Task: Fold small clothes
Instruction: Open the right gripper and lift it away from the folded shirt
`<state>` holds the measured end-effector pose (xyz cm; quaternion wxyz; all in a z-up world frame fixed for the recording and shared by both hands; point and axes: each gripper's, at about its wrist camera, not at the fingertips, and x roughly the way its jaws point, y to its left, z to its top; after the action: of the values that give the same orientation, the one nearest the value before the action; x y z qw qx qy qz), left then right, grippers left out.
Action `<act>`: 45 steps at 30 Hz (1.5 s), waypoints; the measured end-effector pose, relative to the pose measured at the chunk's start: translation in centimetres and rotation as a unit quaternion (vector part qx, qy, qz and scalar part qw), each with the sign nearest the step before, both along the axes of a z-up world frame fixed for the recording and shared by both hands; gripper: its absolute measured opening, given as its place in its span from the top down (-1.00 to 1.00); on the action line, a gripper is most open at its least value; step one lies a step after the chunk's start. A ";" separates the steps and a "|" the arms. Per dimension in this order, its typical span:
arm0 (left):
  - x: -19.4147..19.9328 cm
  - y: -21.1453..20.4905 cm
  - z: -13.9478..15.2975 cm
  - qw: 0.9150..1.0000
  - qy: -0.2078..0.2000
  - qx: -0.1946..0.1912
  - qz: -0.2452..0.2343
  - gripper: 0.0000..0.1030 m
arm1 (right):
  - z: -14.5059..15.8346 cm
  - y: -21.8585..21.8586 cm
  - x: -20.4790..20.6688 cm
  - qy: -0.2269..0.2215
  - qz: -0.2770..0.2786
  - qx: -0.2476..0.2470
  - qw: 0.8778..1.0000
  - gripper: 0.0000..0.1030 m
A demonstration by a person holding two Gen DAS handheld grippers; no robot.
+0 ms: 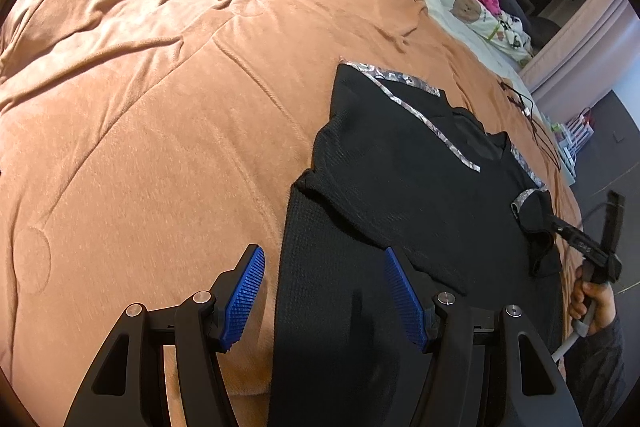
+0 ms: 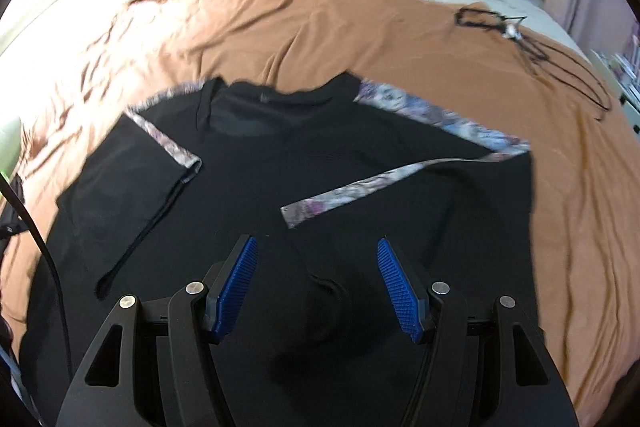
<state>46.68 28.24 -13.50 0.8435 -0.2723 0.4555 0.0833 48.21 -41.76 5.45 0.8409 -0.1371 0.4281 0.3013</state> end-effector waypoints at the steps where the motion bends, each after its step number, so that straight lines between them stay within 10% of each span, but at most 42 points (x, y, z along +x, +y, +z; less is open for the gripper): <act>1: 0.1 0.1 -0.1 1.000 0.001 0.000 0.000 -0.24 | -0.5 0.7 0.6 0.004 0.000 -0.008 1.000 -0.15; 6: 0.3 0.6 -0.8 1.000 0.006 -0.001 -0.004 -0.24 | -3.1 3.8 3.3 0.039 0.002 -0.035 0.999 0.15; 11: 0.4 1.2 -1.2 1.000 0.007 -0.002 -0.002 -0.24 | -4.3 6.4 4.7 0.033 -0.001 -0.073 0.997 0.94; 18: 0.4 1.9 -1.3 1.000 0.007 -0.003 0.001 -0.24 | -1.5 7.1 6.1 0.002 -0.029 0.026 0.999 0.97; 24: -0.2 2.1 -1.1 1.000 0.008 -0.003 -0.001 -0.24 | -0.9 6.7 5.2 0.023 -0.030 0.036 0.999 0.50; 26: -0.7 2.0 -1.0 1.000 0.008 -0.007 0.000 -0.24 | -0.7 5.6 4.5 0.023 -0.031 0.034 0.999 0.06; 36: -5.3 0.5 1.2 1.000 -0.004 -0.011 -0.004 -0.24 | 0.9 -4.8 -2.7 0.033 -0.058 0.034 0.997 0.00; 41: -8.2 -0.7 1.8 1.000 -0.004 -0.011 -0.009 -0.24 | 1.9 -10.8 -6.4 0.043 -0.092 0.061 0.993 -0.58; 45: -11.0 -1.5 2.1 1.000 -0.002 -0.010 -0.014 -0.24 | 3.3 -15.0 -10.1 0.043 -0.113 0.081 0.989 -0.67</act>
<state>35.66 26.77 -11.40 0.8430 -0.2742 0.4580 0.0664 38.14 -56.79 8.75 0.8586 -0.0061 0.4509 0.2439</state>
